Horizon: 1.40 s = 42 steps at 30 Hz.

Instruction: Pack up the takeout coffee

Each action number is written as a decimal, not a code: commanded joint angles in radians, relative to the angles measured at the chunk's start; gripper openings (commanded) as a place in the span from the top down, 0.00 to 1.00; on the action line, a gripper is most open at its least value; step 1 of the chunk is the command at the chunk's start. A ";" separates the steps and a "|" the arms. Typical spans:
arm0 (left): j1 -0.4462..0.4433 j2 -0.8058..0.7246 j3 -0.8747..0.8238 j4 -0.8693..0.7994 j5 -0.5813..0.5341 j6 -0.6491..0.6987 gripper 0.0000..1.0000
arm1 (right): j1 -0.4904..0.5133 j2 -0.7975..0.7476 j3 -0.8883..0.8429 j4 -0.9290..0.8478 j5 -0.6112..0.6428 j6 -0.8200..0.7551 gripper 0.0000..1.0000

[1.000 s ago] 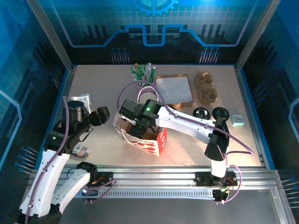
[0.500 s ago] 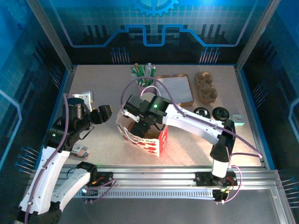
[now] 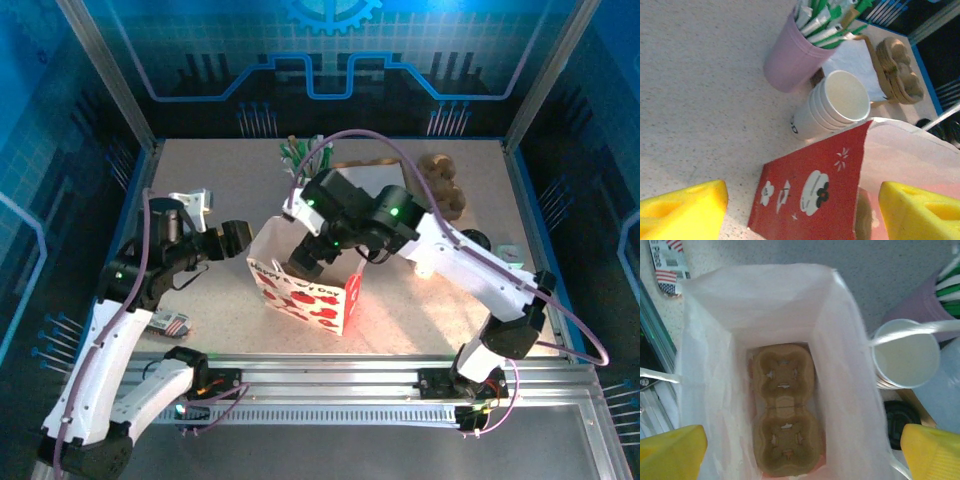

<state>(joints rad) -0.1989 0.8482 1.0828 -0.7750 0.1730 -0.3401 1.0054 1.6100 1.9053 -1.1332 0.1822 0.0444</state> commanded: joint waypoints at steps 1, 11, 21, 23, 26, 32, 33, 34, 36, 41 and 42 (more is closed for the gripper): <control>0.006 0.014 0.026 0.012 0.107 0.009 0.20 | -0.036 -0.085 -0.015 -0.014 -0.003 0.026 0.00; -0.003 0.086 0.045 0.007 0.202 0.042 0.22 | -0.180 -0.294 -0.184 0.012 0.023 0.124 0.00; -0.028 0.155 0.059 0.000 0.220 0.055 0.35 | -0.344 -0.370 -0.314 -0.007 0.084 0.246 0.00; -0.032 0.164 0.060 -0.002 0.215 0.058 0.37 | -0.387 -0.384 -0.338 -0.007 0.082 0.265 0.00; -0.037 0.176 0.061 -0.007 0.206 0.061 0.42 | -0.443 -0.400 -0.375 -0.004 0.049 0.279 0.00; -0.042 0.201 0.075 -0.017 0.185 0.064 0.52 | -0.534 -0.430 -0.446 0.022 0.014 0.296 0.00; -0.044 0.203 0.077 -0.017 0.183 0.064 0.52 | -0.546 -0.435 -0.457 0.028 -0.004 0.298 0.00; -0.044 0.206 0.077 -0.017 0.183 0.064 0.53 | -0.557 -0.437 -0.465 0.034 -0.015 0.300 0.00; -0.045 0.213 0.079 -0.021 0.179 0.062 0.55 | -0.573 -0.443 -0.481 0.045 -0.033 0.302 0.00; -0.048 0.223 0.083 -0.026 0.175 0.061 0.60 | -0.596 -0.443 -0.498 0.052 -0.039 0.292 0.00; -0.048 0.224 0.084 -0.027 0.174 0.061 0.62 | -0.597 -0.443 -0.505 0.056 -0.041 0.290 0.00</control>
<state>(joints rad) -0.2386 1.0687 1.1351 -0.7803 0.3550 -0.2886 0.4244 1.1835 1.4181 -1.0973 0.1669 0.3260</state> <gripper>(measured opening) 0.396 0.996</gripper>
